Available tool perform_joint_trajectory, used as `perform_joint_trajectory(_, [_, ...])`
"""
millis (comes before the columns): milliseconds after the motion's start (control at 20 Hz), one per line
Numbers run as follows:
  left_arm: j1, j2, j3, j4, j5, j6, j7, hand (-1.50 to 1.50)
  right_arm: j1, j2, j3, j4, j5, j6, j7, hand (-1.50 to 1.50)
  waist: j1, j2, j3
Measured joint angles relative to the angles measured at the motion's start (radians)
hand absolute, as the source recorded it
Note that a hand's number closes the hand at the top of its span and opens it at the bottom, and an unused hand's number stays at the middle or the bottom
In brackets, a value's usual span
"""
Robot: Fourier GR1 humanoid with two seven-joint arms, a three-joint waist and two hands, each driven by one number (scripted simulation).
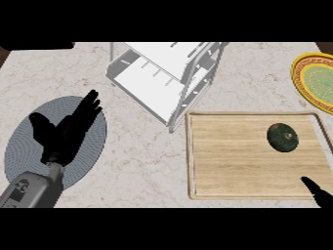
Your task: Pick the squash from the tray and place it in the tiered basket
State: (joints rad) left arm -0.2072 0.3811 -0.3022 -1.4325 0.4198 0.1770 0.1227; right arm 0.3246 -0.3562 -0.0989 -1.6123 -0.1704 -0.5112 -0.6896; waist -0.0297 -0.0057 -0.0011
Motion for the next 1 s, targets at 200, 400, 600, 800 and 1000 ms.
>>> perform_joint_trajectory(200, [0.010, -0.011, -0.010, -0.017, -0.010, 0.003, 0.000, 0.00, 0.140, -0.030, 0.044, -0.102, 0.153, -0.132, 0.137, -1.50, 0.007, 0.004, -0.004])
perform_joint_trajectory(400, [-0.004, -0.016, -0.014, -0.020, -0.017, 0.003, 0.005, 0.00, 0.263, -0.065, 0.070, -0.173, 0.316, -0.249, 0.325, -1.50, 0.014, 0.013, -0.008])
perform_joint_trajectory(600, [-0.015, -0.013, -0.017, -0.027, -0.022, -0.004, 0.014, 0.00, 0.356, -0.073, 0.119, -0.277, 0.478, -0.306, 0.531, -1.50, 0.034, 0.021, -0.010])
perform_joint_trajectory(800, [-0.026, -0.025, -0.025, -0.033, -0.022, -0.006, 0.028, 0.00, 0.383, -0.073, 0.171, -0.375, 0.639, -0.284, 0.759, -1.50, 0.056, 0.026, -0.010])
perform_joint_trajectory(1000, [-0.043, -0.035, -0.029, -0.025, -0.027, -0.009, 0.036, 0.00, 0.356, -0.061, 0.199, -0.468, 0.800, -0.205, 0.999, -1.50, 0.068, 0.028, -0.009])
